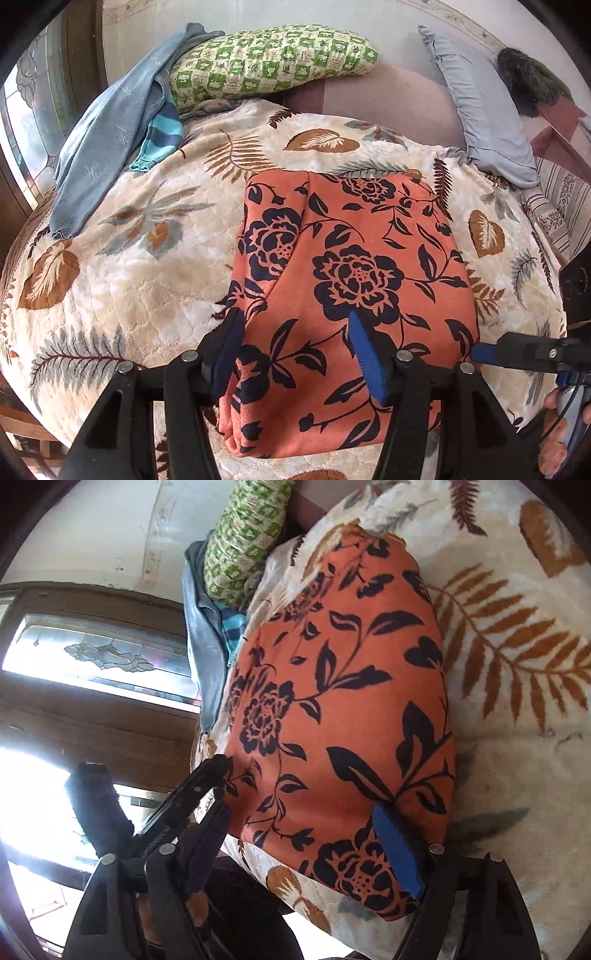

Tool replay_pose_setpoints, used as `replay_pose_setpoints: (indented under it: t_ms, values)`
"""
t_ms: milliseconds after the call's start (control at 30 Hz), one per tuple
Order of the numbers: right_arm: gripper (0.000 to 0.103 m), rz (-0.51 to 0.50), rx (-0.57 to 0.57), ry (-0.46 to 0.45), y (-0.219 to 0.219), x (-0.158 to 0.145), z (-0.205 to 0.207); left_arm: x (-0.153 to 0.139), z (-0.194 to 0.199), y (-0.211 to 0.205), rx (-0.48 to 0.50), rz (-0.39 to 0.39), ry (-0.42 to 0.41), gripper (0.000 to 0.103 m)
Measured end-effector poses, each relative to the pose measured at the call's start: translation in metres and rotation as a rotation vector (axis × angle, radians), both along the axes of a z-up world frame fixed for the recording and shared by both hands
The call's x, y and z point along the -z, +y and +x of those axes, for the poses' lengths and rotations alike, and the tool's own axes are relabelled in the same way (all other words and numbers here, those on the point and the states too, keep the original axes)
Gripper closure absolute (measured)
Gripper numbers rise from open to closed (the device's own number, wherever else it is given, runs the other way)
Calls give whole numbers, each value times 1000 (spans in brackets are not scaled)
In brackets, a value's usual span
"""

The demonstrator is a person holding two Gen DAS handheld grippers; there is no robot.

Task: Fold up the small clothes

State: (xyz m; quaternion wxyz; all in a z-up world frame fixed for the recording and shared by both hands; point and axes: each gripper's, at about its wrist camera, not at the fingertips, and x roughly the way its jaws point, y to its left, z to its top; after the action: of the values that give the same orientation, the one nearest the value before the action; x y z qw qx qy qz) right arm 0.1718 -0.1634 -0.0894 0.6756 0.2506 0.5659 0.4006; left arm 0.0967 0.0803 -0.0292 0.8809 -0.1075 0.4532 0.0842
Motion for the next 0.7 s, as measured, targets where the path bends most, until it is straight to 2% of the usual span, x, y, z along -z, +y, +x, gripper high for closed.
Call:
replay_pose_setpoints:
  t_ms: [100, 200, 267, 333, 467, 567, 633, 700]
  values:
    - [21, -14, 82, -24, -23, -3, 14, 5, 12, -9, 20, 28, 8, 43]
    - [21, -29, 163, 13, -38, 11, 38, 20, 26, -16, 35, 73, 58, 39]
    - [21, -33, 183, 12, -38, 17, 56, 31, 32, -20, 50, 115, 89, 36]
    - [21, -18, 191, 19, -33, 22, 75, 33, 31, -21, 58, 140, 79, 33]
    - [21, 43, 196, 57, -18, 33, 110, 37, 33, -13, 57, 124, 83, 26]
    - [22, 18, 174, 118, -1, 51, 131, 44, 34, -4, 37, 78, 86, 18]
    - [53, -21, 145, 144, 12, 62, 136, 50, 34, 4, 28, 15, 87, 18]
    - [61, -35, 161, 89, 12, 50, 129, 52, 33, 8, 22, -13, 81, 16]
